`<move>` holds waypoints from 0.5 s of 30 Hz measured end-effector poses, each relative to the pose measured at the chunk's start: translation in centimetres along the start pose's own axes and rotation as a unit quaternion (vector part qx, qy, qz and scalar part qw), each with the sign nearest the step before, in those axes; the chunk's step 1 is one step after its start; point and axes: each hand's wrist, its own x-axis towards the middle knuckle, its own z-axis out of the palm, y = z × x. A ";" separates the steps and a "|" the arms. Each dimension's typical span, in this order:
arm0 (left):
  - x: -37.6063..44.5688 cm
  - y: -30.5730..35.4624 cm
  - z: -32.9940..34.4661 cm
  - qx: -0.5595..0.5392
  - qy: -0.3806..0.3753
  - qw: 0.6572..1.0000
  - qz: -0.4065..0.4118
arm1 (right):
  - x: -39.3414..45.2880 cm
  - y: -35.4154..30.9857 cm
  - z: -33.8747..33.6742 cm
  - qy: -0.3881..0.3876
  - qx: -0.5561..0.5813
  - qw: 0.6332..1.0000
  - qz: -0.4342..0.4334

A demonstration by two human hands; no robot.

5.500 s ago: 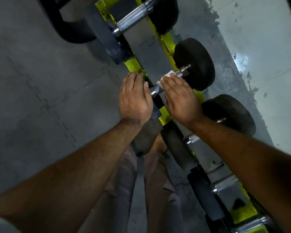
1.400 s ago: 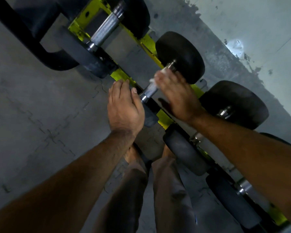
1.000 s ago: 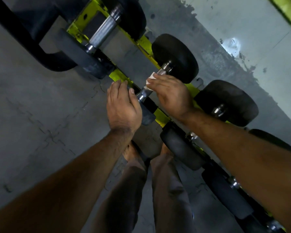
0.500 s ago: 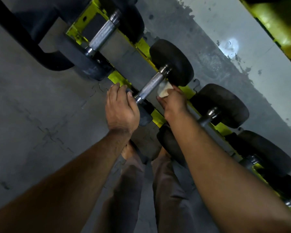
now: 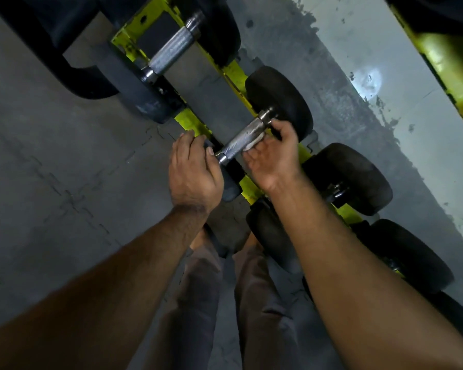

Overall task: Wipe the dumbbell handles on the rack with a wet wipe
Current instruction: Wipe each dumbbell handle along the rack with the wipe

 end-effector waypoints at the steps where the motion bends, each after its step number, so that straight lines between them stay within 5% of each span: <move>1: 0.0 -0.1 0.0 0.000 0.003 1.000 -0.001 | 0.0 0.1 0.3 0.002 -0.003 1.000 -0.008; 5: -0.1 0.1 0.1 0.001 0.005 1.000 -0.005 | -0.5 1.8 -0.2 -0.015 -0.105 0.993 0.049; 9: -0.1 0.0 0.0 0.003 0.004 1.000 -0.004 | 1.0 0.0 -0.7 0.001 -0.014 1.000 0.002; 15: -0.3 0.2 0.0 0.005 0.001 1.000 -0.012 | 1.5 1.3 -1.0 -0.019 -0.112 0.993 0.037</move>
